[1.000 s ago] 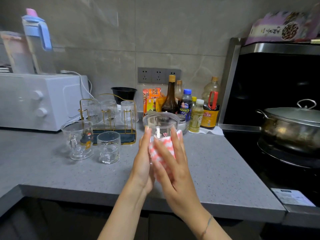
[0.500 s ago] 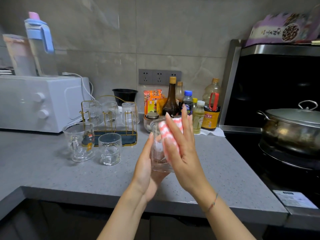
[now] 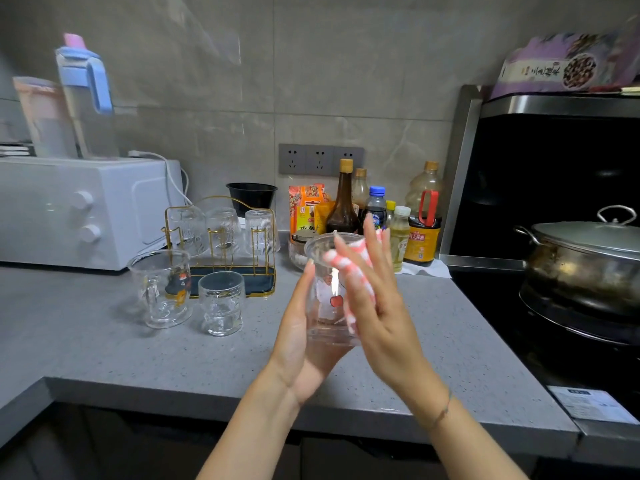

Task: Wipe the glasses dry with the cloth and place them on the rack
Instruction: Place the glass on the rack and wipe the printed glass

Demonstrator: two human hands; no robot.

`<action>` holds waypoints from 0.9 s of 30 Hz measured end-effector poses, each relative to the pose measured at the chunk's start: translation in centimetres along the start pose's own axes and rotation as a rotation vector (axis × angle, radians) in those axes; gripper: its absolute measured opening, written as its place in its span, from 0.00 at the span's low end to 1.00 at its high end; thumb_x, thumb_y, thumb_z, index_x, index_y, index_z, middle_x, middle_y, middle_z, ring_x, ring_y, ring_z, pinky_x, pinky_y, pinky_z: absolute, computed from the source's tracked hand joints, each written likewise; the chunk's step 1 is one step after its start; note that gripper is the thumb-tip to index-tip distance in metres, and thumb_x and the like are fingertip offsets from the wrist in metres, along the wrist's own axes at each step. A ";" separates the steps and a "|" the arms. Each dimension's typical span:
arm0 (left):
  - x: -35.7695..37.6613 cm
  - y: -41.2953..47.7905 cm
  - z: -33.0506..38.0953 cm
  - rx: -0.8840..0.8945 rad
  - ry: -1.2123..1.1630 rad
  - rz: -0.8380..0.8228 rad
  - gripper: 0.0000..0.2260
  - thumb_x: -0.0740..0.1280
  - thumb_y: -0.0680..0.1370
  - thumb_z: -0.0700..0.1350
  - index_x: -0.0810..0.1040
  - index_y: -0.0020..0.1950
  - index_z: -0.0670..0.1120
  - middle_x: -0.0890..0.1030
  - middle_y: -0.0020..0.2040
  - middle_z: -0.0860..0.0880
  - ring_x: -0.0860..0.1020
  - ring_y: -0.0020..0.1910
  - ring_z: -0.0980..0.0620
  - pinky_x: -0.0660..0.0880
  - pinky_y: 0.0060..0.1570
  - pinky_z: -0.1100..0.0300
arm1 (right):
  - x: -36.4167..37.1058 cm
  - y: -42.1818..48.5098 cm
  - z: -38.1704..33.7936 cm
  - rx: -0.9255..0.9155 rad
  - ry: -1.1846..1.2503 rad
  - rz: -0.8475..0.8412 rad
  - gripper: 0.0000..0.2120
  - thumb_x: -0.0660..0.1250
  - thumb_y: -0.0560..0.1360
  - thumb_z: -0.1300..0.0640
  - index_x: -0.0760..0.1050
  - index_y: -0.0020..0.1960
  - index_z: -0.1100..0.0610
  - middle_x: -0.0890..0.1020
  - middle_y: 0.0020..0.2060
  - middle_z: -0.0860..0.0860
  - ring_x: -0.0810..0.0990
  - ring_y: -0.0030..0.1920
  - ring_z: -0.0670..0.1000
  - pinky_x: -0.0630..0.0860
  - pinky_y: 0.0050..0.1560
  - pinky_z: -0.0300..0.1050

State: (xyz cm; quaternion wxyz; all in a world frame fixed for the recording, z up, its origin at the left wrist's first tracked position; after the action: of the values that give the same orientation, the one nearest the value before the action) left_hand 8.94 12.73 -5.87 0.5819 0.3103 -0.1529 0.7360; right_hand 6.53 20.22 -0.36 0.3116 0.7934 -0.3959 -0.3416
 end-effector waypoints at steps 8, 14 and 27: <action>0.0 0.3 0.8 0.058 0.120 0.023 0.22 0.56 0.78 0.64 0.82 0.61 0.54 0.84 0.58 0.47 0.82 0.54 0.51 0.77 0.51 0.53 | 0.7 -0.1 -0.2 -0.075 -0.111 -0.061 0.24 0.48 0.81 0.43 0.63 0.74 0.48 0.49 0.77 0.39 0.39 0.77 0.46 0.42 0.76 0.38; -0.5 0.6 1.4 -0.005 0.042 0.031 0.32 0.57 0.70 0.71 0.87 0.47 0.46 0.85 0.46 0.47 0.83 0.43 0.51 0.75 0.50 0.54 | 2.8 -3.5 -0.6 -0.129 -0.084 -0.145 0.20 0.50 0.82 0.46 0.65 0.73 0.45 0.51 0.77 0.40 0.40 0.78 0.50 0.46 0.76 0.50; 0.0 -0.1 1.4 0.082 0.123 0.014 0.23 0.54 0.79 0.63 0.79 0.65 0.54 0.82 0.61 0.48 0.81 0.59 0.49 0.74 0.58 0.46 | 0.6 1.3 -0.4 -0.078 -0.119 -0.049 0.20 0.52 0.80 0.43 0.65 0.71 0.41 0.47 0.77 0.39 0.37 0.76 0.44 0.39 0.73 0.33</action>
State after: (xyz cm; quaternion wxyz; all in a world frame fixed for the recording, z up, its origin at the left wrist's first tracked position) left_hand 9.48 11.93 -4.83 0.5718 0.2871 -0.0891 0.7633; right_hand 6.60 19.17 0.68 0.3096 0.7685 -0.3804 -0.4109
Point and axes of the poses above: each hand's wrist, its own y-axis towards the middle knuckle, its own x-axis out of the palm, z = x × y, the point moved 7 cm from there along y, towards the middle knuckle
